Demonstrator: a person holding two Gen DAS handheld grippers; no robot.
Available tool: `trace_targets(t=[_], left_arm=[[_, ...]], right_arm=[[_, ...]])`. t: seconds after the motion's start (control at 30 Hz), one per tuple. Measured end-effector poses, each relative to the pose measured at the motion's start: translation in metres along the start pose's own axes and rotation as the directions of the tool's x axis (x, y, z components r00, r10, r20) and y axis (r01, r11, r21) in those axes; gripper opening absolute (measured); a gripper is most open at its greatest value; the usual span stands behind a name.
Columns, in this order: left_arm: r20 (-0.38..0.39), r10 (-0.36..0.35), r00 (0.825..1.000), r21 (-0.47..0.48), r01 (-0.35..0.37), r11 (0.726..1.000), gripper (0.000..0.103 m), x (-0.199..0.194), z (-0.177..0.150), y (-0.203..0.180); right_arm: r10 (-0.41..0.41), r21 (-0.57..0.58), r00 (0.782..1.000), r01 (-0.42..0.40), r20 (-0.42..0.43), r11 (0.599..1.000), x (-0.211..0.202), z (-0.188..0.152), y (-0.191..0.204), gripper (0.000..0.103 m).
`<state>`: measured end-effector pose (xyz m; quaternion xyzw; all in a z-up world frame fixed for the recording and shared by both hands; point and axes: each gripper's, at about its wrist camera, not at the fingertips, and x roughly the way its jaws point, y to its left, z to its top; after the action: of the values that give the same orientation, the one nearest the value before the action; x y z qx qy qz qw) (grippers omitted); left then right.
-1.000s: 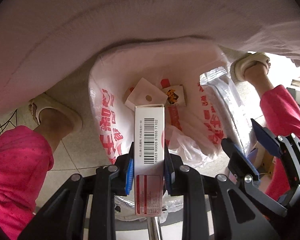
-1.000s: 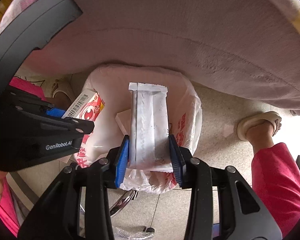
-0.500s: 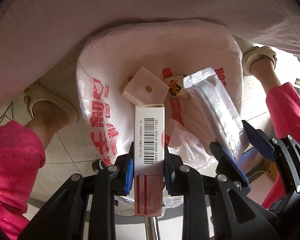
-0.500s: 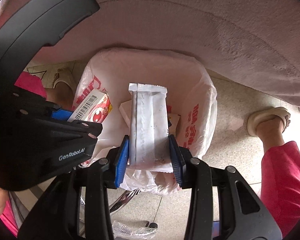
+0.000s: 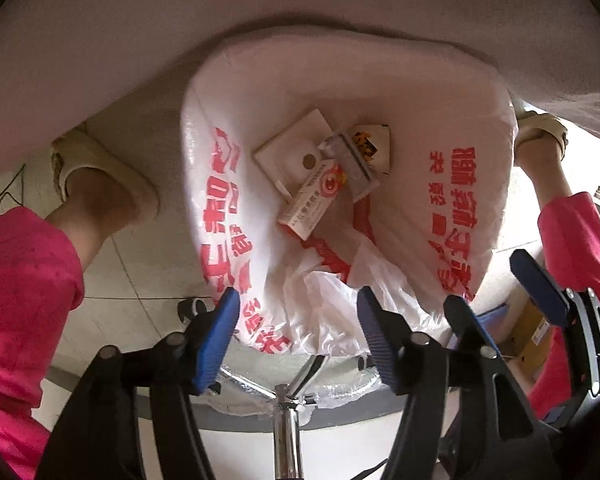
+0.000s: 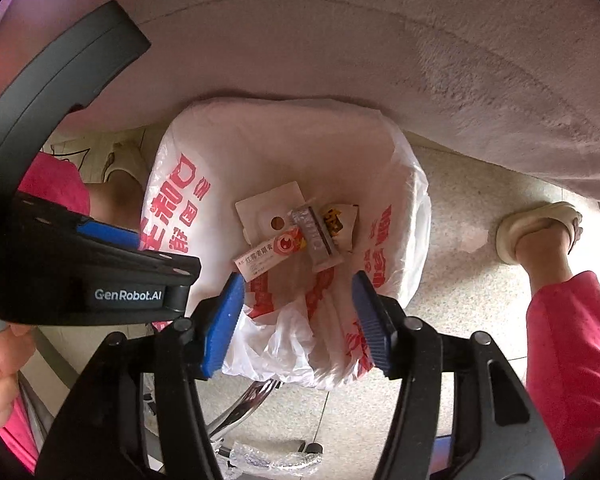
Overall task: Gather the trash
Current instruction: 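Open both tools to drop the medicine box and white packet into the bag, then raise both tools back over the bed toward the remaining items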
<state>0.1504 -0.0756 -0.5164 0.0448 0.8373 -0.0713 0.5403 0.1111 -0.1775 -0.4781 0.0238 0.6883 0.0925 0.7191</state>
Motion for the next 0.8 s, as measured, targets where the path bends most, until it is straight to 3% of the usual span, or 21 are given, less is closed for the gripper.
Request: trace_targets(t=[0.3, 0.47, 0.53, 0.67, 0.8], left_arm=[[0.109, 0.057, 0.992, 0.045, -0.062, 0.997, 0.065, -0.033, -0.030, -0.001], [0.187, 0.043, 0.981, 0.060, -0.055, 0.997, 0.066, -0.064, -0.053, 0.001], [0.226, 0.014, 0.974, 0.058, -0.027, 0.998, 0.066, -0.084, -0.064, 0.004], [0.307, -0.052, 0.950, 0.045, 0.040, 0.998, 0.072, -0.129, -0.089, 0.014], [0.439, -0.040, 0.897, 0.042, 0.024, 0.999, 0.073, -0.195, -0.111, 0.022]], right_arm=[[-0.023, -0.037, 0.998, 0.026, 0.066, 0.999, -0.032, -0.011, 0.013, 0.062], [-0.018, -0.058, 0.991, 0.026, 0.132, 0.998, -0.069, -0.020, 0.020, 0.065], [-0.009, -0.064, 0.986, 0.020, 0.169, 0.998, -0.088, -0.024, 0.024, 0.071], [0.050, -0.083, 0.964, -0.029, 0.260, 0.996, -0.138, -0.027, 0.027, 0.079], [0.072, -0.138, 0.912, -0.017, 0.404, 0.990, -0.207, -0.023, 0.031, 0.091]])
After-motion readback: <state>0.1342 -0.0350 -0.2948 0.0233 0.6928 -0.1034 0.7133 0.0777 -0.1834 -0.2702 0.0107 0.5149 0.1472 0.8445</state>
